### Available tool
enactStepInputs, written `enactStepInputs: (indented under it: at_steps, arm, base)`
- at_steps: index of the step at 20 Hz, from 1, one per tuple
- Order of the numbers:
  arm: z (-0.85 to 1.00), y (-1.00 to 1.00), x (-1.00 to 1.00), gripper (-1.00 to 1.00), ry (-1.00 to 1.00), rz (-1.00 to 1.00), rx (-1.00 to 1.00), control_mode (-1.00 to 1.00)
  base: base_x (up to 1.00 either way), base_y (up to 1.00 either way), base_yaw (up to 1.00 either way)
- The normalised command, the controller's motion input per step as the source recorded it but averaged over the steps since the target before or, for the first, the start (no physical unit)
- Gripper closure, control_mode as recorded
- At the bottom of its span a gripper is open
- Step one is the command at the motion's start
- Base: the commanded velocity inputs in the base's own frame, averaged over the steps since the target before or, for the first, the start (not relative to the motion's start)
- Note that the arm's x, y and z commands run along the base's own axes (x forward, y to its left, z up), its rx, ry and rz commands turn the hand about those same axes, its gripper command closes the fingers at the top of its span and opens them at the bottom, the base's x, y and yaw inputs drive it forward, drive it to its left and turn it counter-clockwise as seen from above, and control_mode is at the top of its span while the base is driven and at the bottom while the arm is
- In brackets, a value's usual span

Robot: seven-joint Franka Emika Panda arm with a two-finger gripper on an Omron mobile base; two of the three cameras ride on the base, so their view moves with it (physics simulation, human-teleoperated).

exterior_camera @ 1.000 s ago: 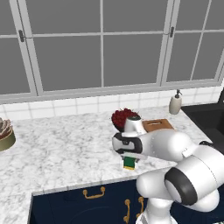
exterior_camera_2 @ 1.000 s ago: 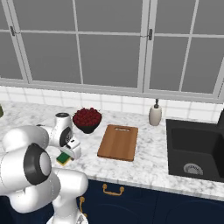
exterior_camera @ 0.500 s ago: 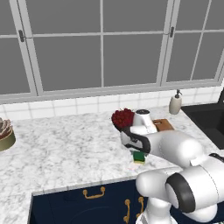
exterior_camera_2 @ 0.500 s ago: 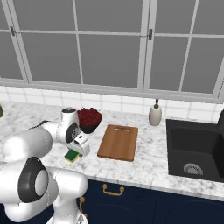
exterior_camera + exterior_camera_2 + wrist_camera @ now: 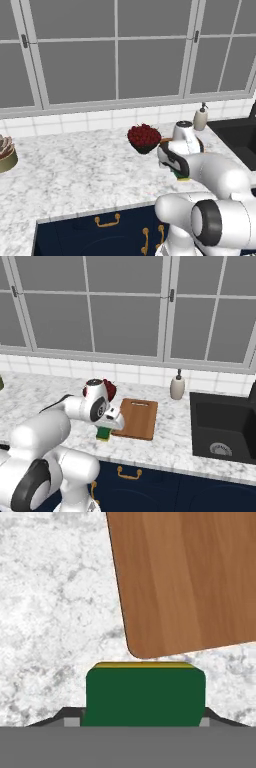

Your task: Pick up the sponge from the counter and clean the cutting board by briefly scrubbing or pressing down on the cutting board. Once finished, release the sponge.

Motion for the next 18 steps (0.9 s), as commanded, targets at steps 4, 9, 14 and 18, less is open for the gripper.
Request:
enactStepInputs:
  at_steps: [4,9,14,18]
  arm:
    - [0.00,-0.59,0.48,1.00,0.00,0.16,0.01,-1.00]
    - [0.00,-0.21,0.53,1.00,0.00,0.01,0.06,-1.00]
    - [0.00,-0.03,0.43,1.00,0.00,0.00,0.05,-1.00]
    - [0.00,0.00,0.27,1.00,0.00,0.00,0.03,-1.00]
  base:
    - [0.00,0.00,0.00]
    - [0.00,0.00,0.00]
    - [0.00,0.00,0.00]
    - [0.00,0.00,0.00]
